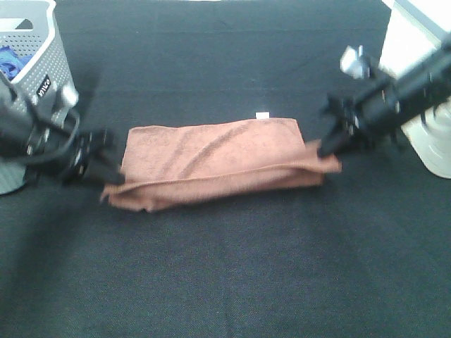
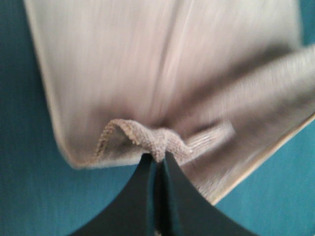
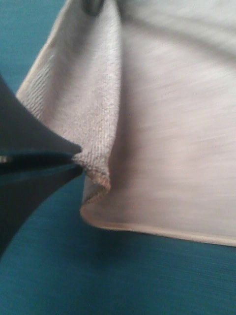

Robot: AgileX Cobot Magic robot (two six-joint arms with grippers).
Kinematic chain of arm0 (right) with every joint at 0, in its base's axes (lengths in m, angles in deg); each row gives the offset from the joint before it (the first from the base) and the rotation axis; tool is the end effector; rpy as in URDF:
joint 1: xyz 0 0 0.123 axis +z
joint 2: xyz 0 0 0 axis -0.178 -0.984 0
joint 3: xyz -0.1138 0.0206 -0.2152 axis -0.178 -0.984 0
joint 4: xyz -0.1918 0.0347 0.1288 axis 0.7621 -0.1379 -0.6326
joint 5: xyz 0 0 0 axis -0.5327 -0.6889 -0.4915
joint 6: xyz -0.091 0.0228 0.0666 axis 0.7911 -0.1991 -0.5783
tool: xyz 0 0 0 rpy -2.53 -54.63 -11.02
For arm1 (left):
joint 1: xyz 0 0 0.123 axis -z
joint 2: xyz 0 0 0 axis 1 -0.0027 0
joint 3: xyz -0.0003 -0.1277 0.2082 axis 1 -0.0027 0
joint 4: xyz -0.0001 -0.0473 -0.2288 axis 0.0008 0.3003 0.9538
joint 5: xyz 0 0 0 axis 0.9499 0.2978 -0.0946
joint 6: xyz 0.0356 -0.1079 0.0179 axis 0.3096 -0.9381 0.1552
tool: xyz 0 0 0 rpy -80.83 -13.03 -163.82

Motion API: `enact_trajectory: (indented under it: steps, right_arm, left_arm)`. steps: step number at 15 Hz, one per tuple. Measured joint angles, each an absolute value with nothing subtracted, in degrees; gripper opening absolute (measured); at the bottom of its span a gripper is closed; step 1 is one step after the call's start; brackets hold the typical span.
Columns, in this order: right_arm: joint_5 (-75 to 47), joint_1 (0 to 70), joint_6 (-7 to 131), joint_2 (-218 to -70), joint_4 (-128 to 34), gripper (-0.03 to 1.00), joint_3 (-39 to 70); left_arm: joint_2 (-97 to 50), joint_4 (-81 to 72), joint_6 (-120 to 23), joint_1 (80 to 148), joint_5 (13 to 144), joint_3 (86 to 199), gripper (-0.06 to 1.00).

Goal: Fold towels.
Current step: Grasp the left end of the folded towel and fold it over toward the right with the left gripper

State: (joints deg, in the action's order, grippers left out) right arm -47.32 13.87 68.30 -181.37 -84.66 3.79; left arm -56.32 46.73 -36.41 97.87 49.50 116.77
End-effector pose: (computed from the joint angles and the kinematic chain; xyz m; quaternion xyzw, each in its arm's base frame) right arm 0.3520 0.0775 0.1203 -0.0136 0.9545 0.2582 0.1486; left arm 0.3137 -0.1014 0.1021 0.0023 0.9409 -0.2884 0.1777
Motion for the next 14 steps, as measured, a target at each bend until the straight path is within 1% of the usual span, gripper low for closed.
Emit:
enact_trajectory:
  steps: [6,7,8,9,11,14]
  right_arm:
    - [-52.76,13.87,59.82,-194.95,-76.53,0.00,30.31]
    - [-52.76,13.87,59.82,-194.95,-76.53,0.00,30.31]
    - [-52.93,14.04,59.53,-198.73,-76.35,0.00,35.99]
    - [-52.93,14.04,59.53,-198.73,-76.35,0.00,35.99]
    - [-53.51,14.15,59.07,-203.09,-76.13,0.00,40.86]
    - [-52.93,14.21,58.56,-206.87,-76.13,0.00,43.09]
  left_arm:
    - [-59.87,44.21,-38.36,97.87,55.69,128.97,0.00]
    - [-59.87,44.21,-38.36,97.87,55.69,128.97,0.00]
    - [-62.16,43.64,-38.36,97.87,56.61,131.89,0.00]
    - [-62.16,43.64,-38.36,97.87,56.61,131.89,0.00]
    - [-65.43,42.84,-38.36,97.87,57.70,135.56,0.00]
    - [-68.75,41.41,-38.36,97.87,59.93,138.82,0.00]
